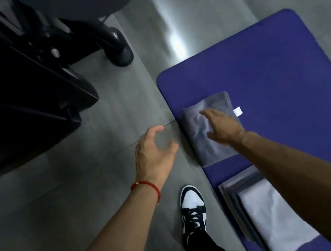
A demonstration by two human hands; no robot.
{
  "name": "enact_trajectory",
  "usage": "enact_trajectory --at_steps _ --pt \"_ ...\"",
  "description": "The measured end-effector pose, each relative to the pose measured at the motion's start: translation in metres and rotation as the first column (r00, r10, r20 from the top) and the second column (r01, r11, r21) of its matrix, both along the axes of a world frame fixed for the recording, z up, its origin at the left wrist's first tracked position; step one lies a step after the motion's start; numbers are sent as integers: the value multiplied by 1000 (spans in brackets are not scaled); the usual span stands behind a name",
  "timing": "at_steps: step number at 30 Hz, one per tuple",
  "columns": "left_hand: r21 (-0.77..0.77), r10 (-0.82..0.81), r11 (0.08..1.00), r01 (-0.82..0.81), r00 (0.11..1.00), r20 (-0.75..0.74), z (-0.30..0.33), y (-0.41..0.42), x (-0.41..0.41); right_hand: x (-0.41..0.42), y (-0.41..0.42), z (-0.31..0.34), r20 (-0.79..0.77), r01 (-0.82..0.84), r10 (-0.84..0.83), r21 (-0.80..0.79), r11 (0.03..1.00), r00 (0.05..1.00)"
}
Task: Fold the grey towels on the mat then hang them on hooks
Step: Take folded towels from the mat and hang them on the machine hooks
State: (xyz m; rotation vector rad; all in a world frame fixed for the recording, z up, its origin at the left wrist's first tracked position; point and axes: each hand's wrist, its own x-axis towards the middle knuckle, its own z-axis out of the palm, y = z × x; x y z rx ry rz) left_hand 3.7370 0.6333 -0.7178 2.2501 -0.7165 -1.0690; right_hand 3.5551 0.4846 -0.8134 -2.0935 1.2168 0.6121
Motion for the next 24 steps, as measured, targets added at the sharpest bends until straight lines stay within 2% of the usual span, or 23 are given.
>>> enact_trajectory --at_steps 3,5,8,13,15,18,22,24 --pt "-21 -30 999 32 996 79 -48 -4 13 29 -41 -56 -59 -180 178 -48 982 982" --pt "-20 -85 996 86 994 72 -70 -4 20 44 -57 -79 -78 -260 256 -48 964 963" --pt "21 -189 982 188 981 47 -88 1 31 58 -62 -98 -91 -288 287 2 958 953" --pt "91 -188 978 187 982 2 -82 -4 36 50 -56 -101 -123 -400 384 -163 902 915" --pt "94 -217 972 216 976 -2 -72 -8 34 42 -58 -92 -126 -457 439 -226 860 889" --pt "84 -341 938 337 939 39 -43 -12 29 26 -57 -61 -108 -463 450 -229 856 886" --pt "68 -417 908 413 908 47 15 -10 26 12 -35 29 -14 -351 351 -112 930 936" --pt "44 -454 891 452 889 66 62 -6 24 3 -19 86 15 -361 365 -127 924 931"
